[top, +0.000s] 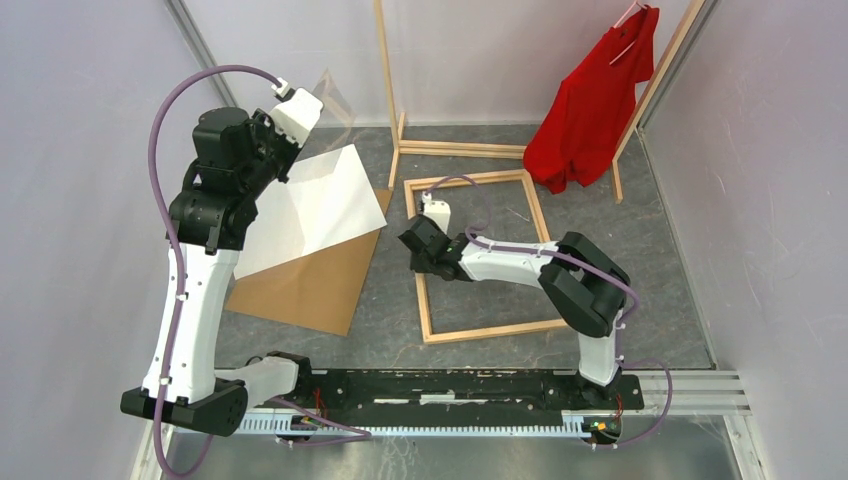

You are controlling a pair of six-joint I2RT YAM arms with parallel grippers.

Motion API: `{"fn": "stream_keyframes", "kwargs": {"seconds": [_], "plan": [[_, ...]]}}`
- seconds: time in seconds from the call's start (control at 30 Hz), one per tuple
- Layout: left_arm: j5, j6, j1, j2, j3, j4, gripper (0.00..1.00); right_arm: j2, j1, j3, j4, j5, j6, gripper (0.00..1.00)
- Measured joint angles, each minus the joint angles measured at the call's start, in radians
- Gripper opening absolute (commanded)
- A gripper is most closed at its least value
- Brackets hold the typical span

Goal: Put the photo into the frame
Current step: Move the photo frame to the center of the board.

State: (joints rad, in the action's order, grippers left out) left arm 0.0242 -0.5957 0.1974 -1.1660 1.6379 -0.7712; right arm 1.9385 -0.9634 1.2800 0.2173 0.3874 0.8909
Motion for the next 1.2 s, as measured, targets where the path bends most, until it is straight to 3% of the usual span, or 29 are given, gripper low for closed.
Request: {"fn": "stream_keyframes", "kwargs": {"seconds": [0.27,0.47,0.6,0.73,0.83,0.93,1.2], "plan": [[-0.020,0.000,0.000,0.000,0.000,0.000,0.02,-0.077,0.014,-0.132,-0.017,-0.012,0.052,0.02],[-0.053,0.001,0.000,0.000,0.000,-0.001,0.02,-0.058,0.017,-0.119,-0.023,-0.075,0.098,0.36],[-0.065,0.001,0.000,0.000,0.000,-0.002,0.02,0.051,0.017,0.019,-0.032,-0.142,0.163,0.62],[-0.078,0.001,0.000,0.000,0.000,-0.006,0.02,0.142,0.014,0.153,-0.048,-0.186,0.203,0.80],[-0.084,0.001,0.000,0.000,0.000,-0.014,0.02,0.152,0.018,0.207,-0.031,-0.183,0.189,0.88],[-0.088,0.001,0.000,0.000,-0.001,-0.017,0.02,0.105,0.035,0.201,-0.014,-0.150,0.129,0.84],[-0.121,0.002,0.000,0.000,-0.006,-0.023,0.02,-0.275,0.240,-0.129,-0.004,0.033,-0.144,0.82]]}}
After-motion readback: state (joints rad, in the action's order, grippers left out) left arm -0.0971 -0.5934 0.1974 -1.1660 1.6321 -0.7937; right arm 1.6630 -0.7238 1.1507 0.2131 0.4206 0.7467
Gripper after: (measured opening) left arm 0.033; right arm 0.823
